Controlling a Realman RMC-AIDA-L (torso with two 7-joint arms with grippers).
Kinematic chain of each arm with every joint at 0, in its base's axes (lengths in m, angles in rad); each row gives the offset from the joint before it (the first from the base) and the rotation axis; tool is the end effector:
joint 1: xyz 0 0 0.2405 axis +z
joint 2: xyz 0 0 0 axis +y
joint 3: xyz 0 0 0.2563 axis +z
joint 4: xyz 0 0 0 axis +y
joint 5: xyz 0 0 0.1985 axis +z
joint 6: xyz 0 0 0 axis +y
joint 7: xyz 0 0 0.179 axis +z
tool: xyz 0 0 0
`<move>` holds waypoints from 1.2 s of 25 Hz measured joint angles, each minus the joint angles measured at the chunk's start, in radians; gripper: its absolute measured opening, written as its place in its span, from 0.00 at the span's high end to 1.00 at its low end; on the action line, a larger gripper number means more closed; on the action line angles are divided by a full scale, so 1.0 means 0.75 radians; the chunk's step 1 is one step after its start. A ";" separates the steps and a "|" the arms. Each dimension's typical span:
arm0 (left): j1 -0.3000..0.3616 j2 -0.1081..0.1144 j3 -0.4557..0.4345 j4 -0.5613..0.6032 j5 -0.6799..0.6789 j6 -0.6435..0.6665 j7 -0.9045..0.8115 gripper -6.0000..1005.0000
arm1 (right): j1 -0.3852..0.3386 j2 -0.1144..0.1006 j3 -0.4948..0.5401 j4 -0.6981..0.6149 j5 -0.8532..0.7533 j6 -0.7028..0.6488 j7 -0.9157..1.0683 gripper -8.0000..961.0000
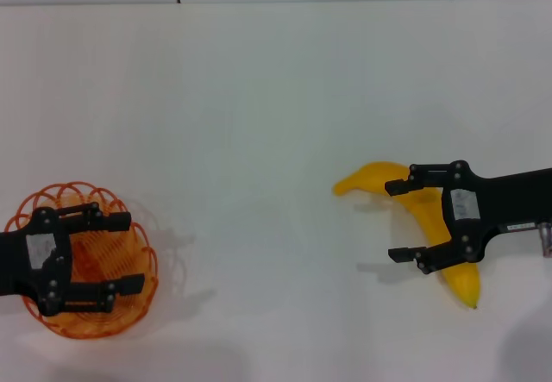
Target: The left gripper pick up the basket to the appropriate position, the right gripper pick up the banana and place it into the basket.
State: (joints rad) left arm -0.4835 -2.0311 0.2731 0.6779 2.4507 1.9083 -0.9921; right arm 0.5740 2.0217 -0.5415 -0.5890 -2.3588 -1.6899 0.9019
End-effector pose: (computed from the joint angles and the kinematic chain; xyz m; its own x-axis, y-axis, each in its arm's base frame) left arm -0.2909 0.2655 0.0041 0.8962 0.1667 0.4111 0.2419 -0.9605 -0.1378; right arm 0.2758 0.3024 -0.0289 0.9655 0.0107 -0.2603 -0.0282 -0.9890 -0.1450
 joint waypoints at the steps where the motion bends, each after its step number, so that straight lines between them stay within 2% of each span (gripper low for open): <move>1: 0.000 0.000 0.000 0.000 0.003 0.000 0.000 0.16 | 0.000 0.000 0.000 0.000 0.000 0.000 0.000 0.07; 19: 0.000 -0.002 -0.015 0.004 -0.015 0.011 0.010 0.17 | -0.001 0.000 0.002 0.000 0.000 -0.001 0.000 0.07; 24: -0.019 0.007 -0.068 0.067 -0.309 0.034 -0.068 0.18 | -0.006 -0.003 0.009 0.000 0.006 -0.001 0.000 0.07; 27: -0.047 0.008 -0.070 0.163 -0.505 -0.003 -0.260 0.18 | -0.005 -0.004 0.008 0.000 0.007 -0.001 0.000 0.07; 30: -0.106 0.036 -0.057 0.244 -0.529 -0.097 -0.526 0.18 | 0.001 -0.004 0.005 0.000 0.007 -0.001 0.000 0.07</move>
State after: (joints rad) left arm -0.5632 -2.0044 0.2303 0.8610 2.0541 1.8355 -1.3868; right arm 0.5749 2.0186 -0.5377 -0.5890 -2.3532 -1.6905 0.9022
